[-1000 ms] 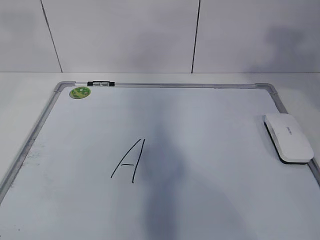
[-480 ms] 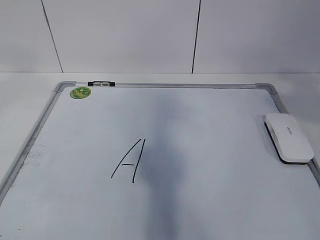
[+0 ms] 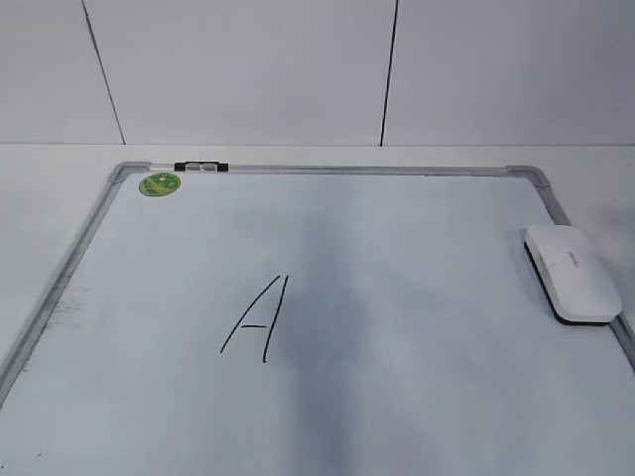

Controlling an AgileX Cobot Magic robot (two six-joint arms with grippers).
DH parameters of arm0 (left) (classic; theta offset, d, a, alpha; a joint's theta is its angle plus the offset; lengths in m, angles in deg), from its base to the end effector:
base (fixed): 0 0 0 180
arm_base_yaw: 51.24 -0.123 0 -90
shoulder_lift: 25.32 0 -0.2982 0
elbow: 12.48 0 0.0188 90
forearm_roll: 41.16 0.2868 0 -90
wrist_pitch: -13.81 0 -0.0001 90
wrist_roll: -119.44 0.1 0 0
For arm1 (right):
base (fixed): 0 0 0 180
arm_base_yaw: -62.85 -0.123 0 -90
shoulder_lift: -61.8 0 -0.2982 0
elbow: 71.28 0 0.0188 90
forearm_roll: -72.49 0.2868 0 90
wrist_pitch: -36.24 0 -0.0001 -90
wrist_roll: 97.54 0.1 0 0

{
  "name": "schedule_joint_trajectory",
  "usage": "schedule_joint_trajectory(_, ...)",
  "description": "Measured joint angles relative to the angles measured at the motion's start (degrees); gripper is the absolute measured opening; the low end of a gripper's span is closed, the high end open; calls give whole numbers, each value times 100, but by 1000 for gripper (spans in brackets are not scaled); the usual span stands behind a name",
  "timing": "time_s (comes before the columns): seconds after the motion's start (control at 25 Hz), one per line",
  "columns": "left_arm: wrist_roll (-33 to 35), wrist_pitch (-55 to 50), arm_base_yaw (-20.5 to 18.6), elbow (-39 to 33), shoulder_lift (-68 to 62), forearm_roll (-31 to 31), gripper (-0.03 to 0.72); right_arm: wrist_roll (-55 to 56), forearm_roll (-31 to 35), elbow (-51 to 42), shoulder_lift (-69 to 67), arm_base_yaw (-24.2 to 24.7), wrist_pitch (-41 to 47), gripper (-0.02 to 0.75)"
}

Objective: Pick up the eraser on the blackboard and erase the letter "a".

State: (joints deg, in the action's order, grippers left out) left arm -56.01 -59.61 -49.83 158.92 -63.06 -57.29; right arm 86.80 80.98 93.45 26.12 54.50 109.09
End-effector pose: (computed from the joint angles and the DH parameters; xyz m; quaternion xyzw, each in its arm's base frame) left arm 0.0422 -0.0277 0.4701 0.0773 0.8536 -0.1227 0.5004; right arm 0.0485 0.0214 0.4373 -0.0448 0.8787 0.1241 0.4588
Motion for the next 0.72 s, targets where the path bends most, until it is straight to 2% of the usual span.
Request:
schedule_joint_trajectory(0.16, 0, -11, 154, -497, 469, -64, 202, 0, -16, -344, 587, 0, 13, 559)
schedule_joint_trajectory(0.36, 0, -11, 354, -1070, 1025, 162, 202, 0, -78, -796, 1322, 0, 24, 559)
schedule_joint_trajectory(0.72, 0, -11, 456, -2317, 1996, 403, 202, 0, -705, -1676, 2549, 0, 35, 559)
